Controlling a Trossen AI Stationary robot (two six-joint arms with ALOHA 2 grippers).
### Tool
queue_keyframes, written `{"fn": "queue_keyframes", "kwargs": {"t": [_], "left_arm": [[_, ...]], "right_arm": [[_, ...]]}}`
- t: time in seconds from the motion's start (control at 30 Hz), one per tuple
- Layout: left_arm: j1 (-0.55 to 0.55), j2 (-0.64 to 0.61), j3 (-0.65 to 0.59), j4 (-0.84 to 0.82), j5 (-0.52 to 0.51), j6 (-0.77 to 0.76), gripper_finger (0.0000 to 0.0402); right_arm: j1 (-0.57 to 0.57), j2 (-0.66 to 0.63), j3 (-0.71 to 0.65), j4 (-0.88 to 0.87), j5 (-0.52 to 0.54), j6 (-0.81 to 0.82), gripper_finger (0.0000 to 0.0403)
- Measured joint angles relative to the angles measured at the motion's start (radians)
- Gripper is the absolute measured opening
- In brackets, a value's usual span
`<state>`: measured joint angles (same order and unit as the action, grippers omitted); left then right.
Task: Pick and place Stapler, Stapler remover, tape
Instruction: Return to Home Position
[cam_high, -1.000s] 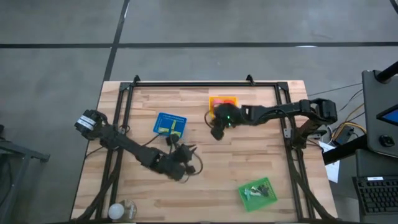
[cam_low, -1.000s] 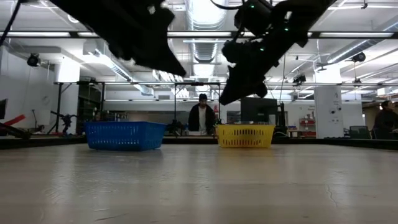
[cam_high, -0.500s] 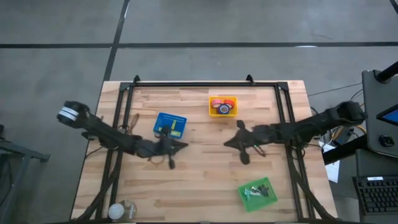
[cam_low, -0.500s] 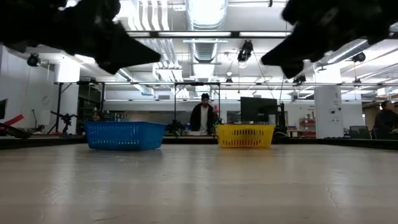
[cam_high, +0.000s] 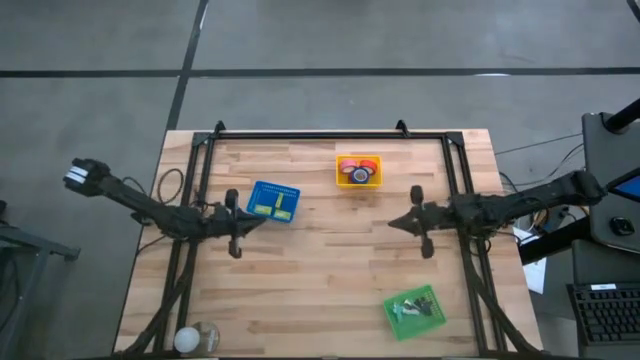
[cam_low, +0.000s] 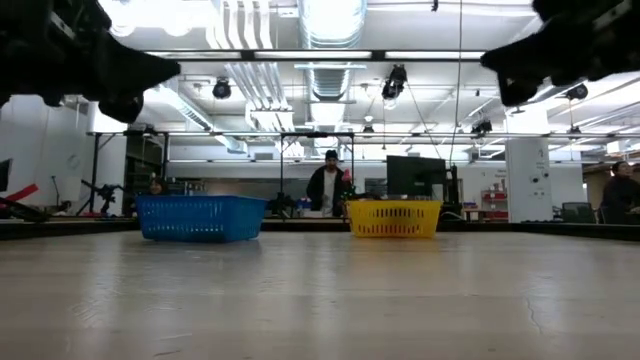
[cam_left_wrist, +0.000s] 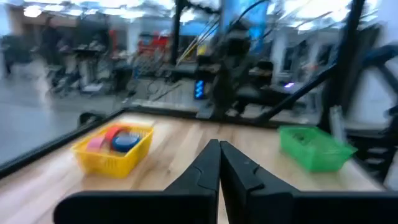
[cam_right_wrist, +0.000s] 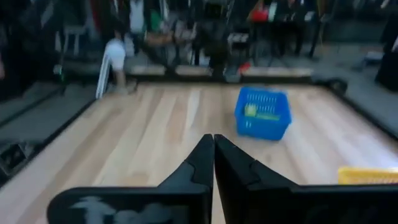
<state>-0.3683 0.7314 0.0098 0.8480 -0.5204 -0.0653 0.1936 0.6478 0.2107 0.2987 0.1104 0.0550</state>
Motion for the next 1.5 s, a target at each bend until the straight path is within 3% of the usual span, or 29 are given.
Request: {"fn": "queue_keyframes", "kwargs": {"t": [0.1, 0.3, 0.5, 0.63, 0.83, 1.5], "left_arm": [[-0.001, -0.109, 0.003, -0.102, 0.040, 0.021, 0.0012], [-0.001, -0.258, 0.000, -0.144, 0.077, 0.066, 0.0016], [-0.001, -0.352, -0.001, -0.207, 0.110, 0.074, 0.0016], [-0.001, -0.370, -0.001, -0.223, 0.110, 0.064, 0.0016], [0.000, -0.366, -0.002, -0.236, 0.109, 0.063, 0.0018], [-0.001, -0.349, -0.003, -0.262, 0.103, 0.061, 0.0019]], "right_arm": [[0.001, -0.121, -0.045, 0.001, -0.009, -0.011, 0.0008], [0.001, -0.323, -0.119, -0.064, -0.043, -0.011, 0.0008], [0.000, -0.526, -0.174, -0.115, -0.035, -0.012, 0.0008], [0.001, -0.648, -0.173, -0.242, -0.041, 0.009, 0.0009], [0.000, -0.617, -0.169, -0.263, -0.033, 0.106, 0.0009], [0.000, -0.554, -0.170, -0.274, -0.032, 0.103, 0.0009]]}}
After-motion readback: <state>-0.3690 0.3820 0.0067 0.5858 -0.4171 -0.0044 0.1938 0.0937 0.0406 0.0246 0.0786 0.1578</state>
